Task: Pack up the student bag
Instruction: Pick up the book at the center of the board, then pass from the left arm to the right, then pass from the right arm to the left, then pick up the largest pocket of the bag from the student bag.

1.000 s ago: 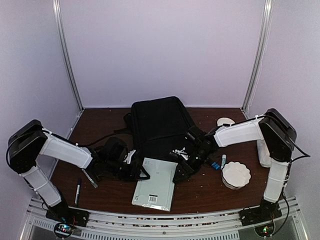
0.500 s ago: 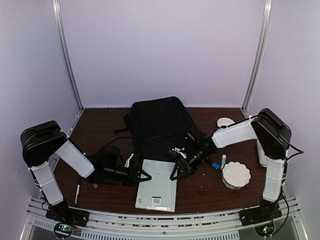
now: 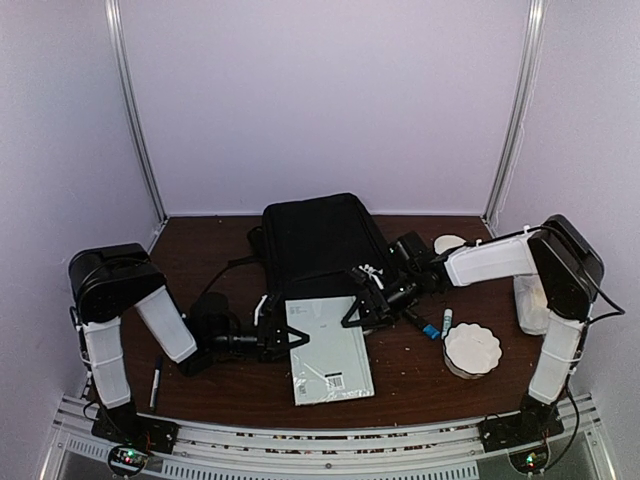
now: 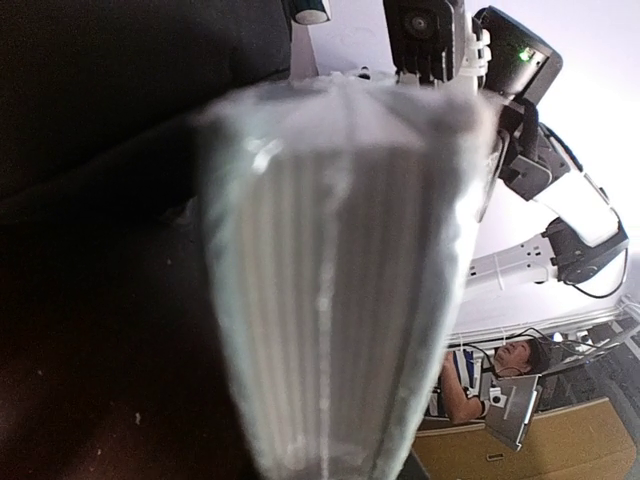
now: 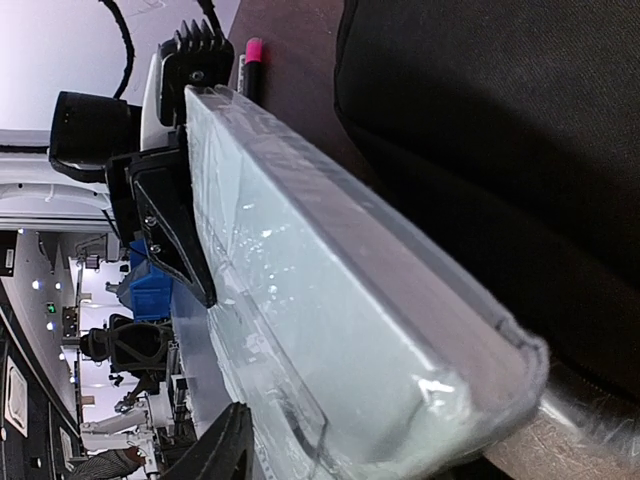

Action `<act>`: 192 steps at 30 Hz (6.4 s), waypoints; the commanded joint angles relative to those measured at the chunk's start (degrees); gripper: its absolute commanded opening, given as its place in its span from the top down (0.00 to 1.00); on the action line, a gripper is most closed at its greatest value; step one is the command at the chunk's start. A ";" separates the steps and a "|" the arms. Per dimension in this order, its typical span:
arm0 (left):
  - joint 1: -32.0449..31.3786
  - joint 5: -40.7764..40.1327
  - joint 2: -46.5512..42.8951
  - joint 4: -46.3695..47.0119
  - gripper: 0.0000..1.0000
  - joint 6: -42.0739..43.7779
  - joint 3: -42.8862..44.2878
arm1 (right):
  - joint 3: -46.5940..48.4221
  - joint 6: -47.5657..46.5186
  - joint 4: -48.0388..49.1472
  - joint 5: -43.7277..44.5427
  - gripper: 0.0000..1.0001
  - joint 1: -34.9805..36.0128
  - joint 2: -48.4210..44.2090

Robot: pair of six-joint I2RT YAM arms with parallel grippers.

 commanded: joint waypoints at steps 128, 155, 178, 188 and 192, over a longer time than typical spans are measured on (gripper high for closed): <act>11.45 -17.97 -48.32 -100.14 1.00 54.41 25.74 | 17.57 -65.40 -26.25 52.62 0.49 7.58 -4.32; 12.29 -19.89 -51.88 -98.52 1.00 52.26 20.54 | 28.04 -66.14 -31.54 57.71 0.78 9.92 11.15; 12.36 -0.94 -61.04 -110.12 1.00 56.63 17.07 | 47.59 -54.78 -33.61 55.16 1.00 9.20 5.05; 11.83 15.64 -58.59 -102.50 1.00 53.74 13.72 | 59.37 -50.10 -36.29 53.99 1.00 8.89 10.16; 10.32 16.09 -56.58 -91.71 1.00 48.90 11.79 | 60.20 -49.10 -36.41 53.09 1.00 8.93 10.46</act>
